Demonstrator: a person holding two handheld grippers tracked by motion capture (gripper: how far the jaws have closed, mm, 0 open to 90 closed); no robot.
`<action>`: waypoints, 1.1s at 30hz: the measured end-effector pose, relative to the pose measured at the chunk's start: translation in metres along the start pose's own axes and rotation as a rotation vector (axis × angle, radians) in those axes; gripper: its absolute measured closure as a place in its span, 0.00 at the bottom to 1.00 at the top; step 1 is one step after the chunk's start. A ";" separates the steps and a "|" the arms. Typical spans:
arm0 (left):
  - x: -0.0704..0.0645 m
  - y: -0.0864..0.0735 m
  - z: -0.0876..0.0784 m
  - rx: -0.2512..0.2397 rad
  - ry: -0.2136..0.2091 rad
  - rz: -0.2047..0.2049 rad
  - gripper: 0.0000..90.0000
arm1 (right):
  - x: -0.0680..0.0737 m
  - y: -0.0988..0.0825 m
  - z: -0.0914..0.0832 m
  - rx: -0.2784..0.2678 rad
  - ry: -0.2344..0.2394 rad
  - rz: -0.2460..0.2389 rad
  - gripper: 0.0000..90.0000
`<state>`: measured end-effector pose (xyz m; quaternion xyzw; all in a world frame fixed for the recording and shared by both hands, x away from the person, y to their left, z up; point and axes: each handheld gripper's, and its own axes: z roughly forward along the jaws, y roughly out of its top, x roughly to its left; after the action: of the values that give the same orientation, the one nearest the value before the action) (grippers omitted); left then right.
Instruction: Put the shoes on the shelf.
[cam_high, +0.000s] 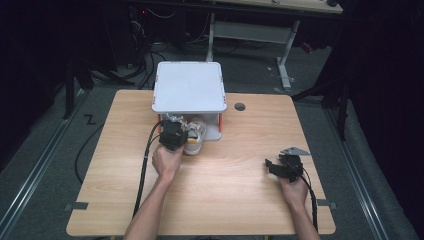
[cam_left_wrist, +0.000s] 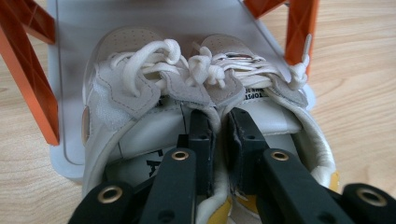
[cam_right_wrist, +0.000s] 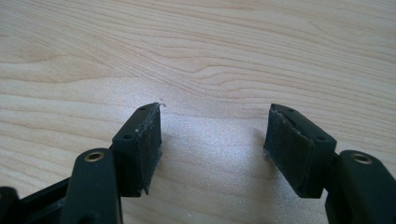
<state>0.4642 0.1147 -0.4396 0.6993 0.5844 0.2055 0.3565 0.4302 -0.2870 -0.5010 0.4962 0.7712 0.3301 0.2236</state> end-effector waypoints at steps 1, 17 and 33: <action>0.000 0.000 0.002 0.002 0.006 0.000 0.90 | 0.000 0.000 0.000 0.000 0.000 0.000 0.40; -0.001 0.002 0.017 -0.019 0.030 0.014 0.89 | -0.002 0.000 -0.001 -0.017 0.012 0.013 0.60; -0.003 0.006 0.030 -0.071 0.053 -0.012 0.88 | 0.024 0.060 -0.023 -0.133 0.243 -0.054 0.84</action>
<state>0.4883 0.1035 -0.4545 0.6771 0.5899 0.2425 0.3670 0.4425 -0.2544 -0.4416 0.4156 0.7821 0.4321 0.1698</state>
